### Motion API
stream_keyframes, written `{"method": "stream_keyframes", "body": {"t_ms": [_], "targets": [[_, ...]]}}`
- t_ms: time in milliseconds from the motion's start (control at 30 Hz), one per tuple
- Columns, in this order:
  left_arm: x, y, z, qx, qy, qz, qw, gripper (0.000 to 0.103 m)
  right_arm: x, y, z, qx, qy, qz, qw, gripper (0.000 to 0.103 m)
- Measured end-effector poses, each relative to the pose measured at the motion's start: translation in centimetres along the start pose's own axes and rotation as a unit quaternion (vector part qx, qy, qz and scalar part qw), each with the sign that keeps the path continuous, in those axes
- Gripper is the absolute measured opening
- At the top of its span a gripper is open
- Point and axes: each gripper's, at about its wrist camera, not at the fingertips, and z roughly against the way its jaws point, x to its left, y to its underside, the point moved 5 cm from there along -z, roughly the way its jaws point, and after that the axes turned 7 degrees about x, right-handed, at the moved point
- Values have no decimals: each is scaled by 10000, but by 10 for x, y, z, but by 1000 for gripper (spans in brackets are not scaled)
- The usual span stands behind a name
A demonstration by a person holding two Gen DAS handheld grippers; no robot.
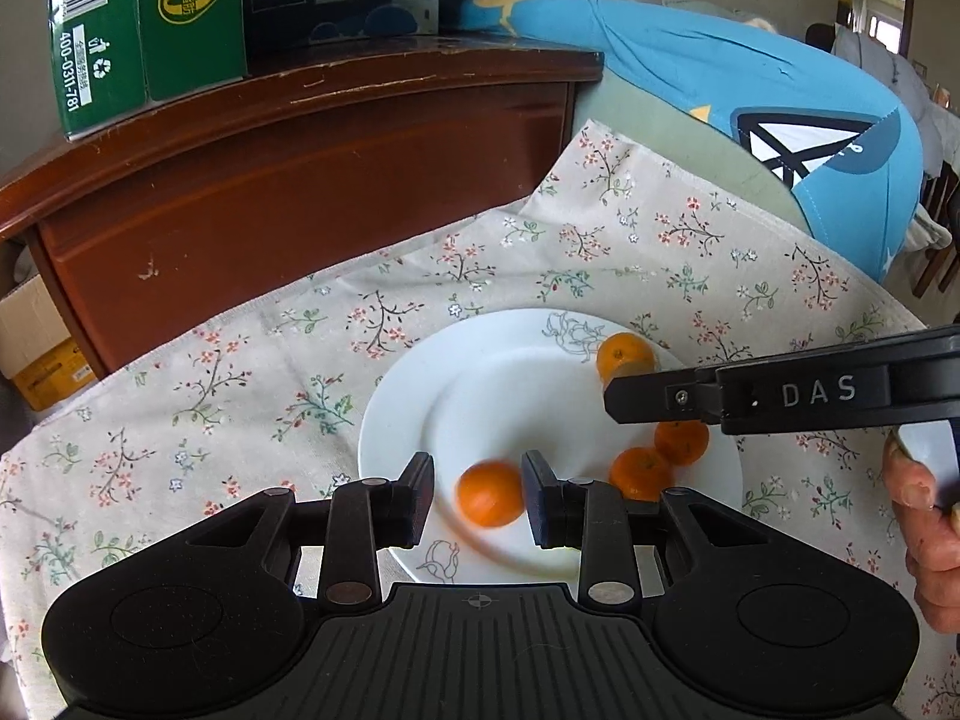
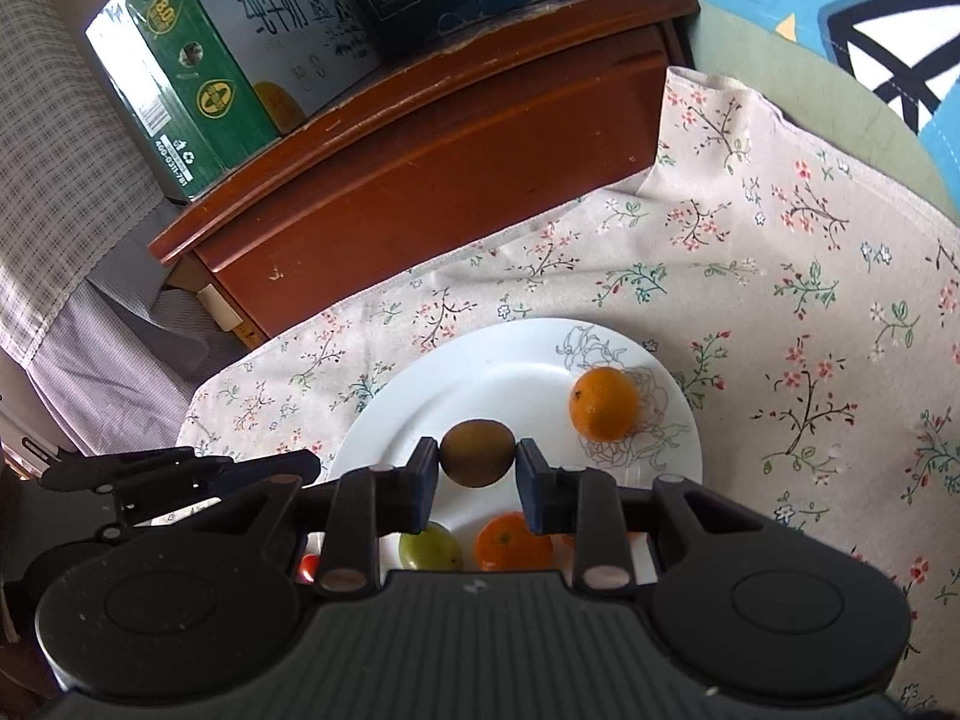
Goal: Organize fruits
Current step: 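Carry the orange onto the plate and open the left tool while the right tool releases the kiwi there, then move the left tool toward a large green plum while the right tool grasps another brown kiwi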
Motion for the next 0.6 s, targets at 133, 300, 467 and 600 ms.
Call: {"method": "stream_keyframes", "body": {"t_ms": [133, 300, 467, 600], "targets": [[1, 0, -3, 17, -24, 56, 10000, 30, -2, 1, -7, 66, 28, -43, 10000, 31], [3, -1, 1, 8, -21, 175, 9998, 36, -3, -1, -5, 14, 21, -106, 9999, 37], [11, -3, 10, -32, -354, 338, 9988, 58, 2, -2, 1, -72, -26, -68, 9999, 42], [19, -6, 18, 23, -437, 471, 9979, 64, 9, -1, 5, -110, -19, 129, 9999, 43]]}}
